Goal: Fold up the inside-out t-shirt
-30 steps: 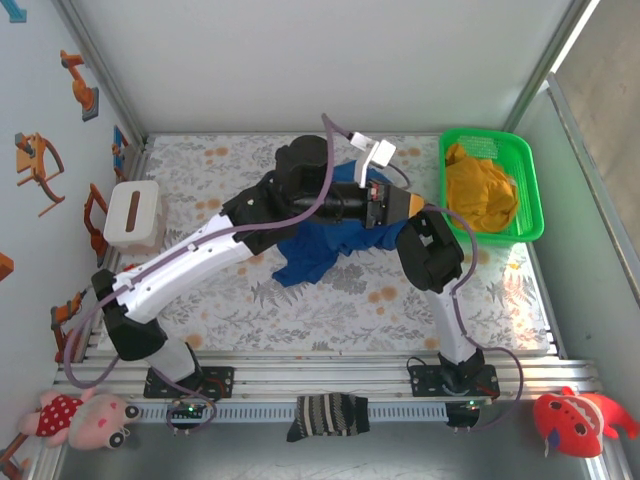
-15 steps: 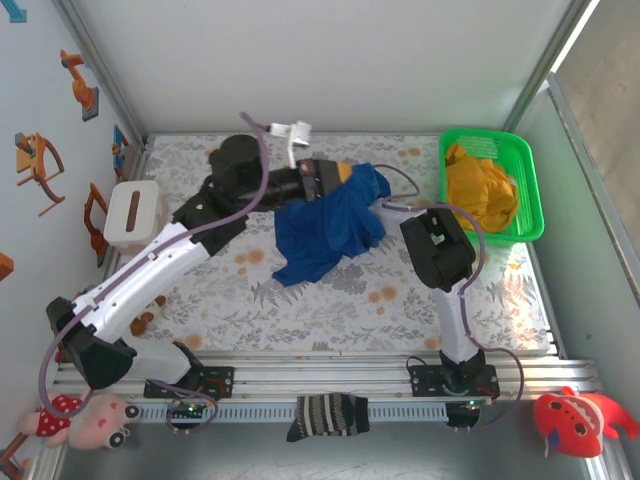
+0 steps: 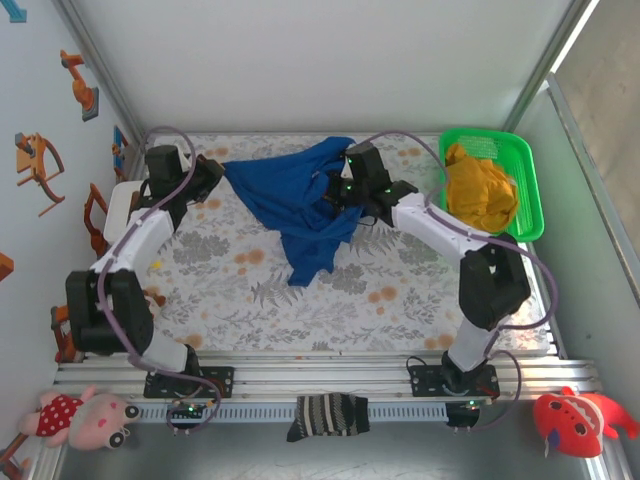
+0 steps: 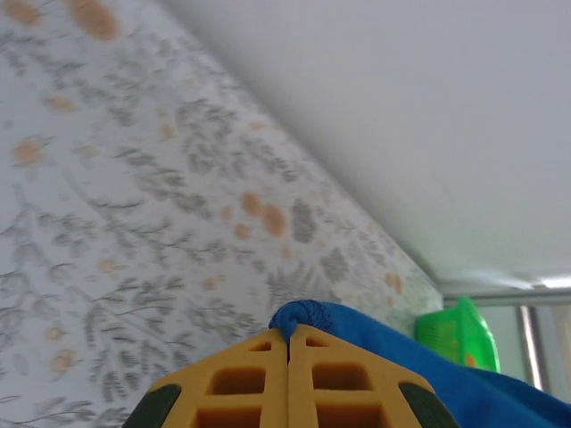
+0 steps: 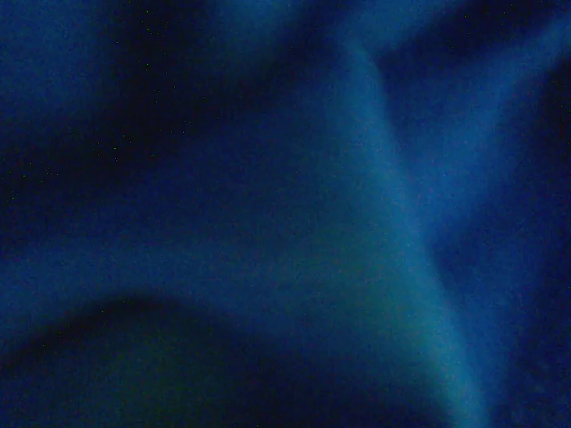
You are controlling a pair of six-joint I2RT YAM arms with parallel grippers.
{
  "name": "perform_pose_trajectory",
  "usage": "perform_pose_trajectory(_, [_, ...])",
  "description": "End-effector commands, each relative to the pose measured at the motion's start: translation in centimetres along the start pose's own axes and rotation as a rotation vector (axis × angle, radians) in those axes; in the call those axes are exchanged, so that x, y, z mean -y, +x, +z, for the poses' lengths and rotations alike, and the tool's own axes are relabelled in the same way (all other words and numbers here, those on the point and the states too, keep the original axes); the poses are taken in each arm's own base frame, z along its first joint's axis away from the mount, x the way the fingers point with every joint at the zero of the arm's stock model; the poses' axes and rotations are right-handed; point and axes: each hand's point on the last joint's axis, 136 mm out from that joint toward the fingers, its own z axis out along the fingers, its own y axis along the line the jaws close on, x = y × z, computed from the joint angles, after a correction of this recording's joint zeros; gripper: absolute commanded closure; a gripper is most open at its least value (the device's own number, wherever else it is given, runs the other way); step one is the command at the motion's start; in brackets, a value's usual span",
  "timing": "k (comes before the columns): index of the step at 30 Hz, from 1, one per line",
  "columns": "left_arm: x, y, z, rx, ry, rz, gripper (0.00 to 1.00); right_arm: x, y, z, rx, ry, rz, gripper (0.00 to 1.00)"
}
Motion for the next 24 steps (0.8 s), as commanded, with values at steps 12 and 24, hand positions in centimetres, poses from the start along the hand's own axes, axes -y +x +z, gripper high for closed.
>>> perform_pose_trajectory(12, [-1.9,0.7,2.8,-0.130,-0.030,0.016,0.65,-9.1,-4.7,-8.4,0.123,-0.210,-0.104,1.00])
perform_pose_trajectory(24, [10.8,10.9,-5.2,-0.121,0.240,0.292,0.42,-7.9,-7.5,-6.5,0.189,-0.339,0.134,1.00])
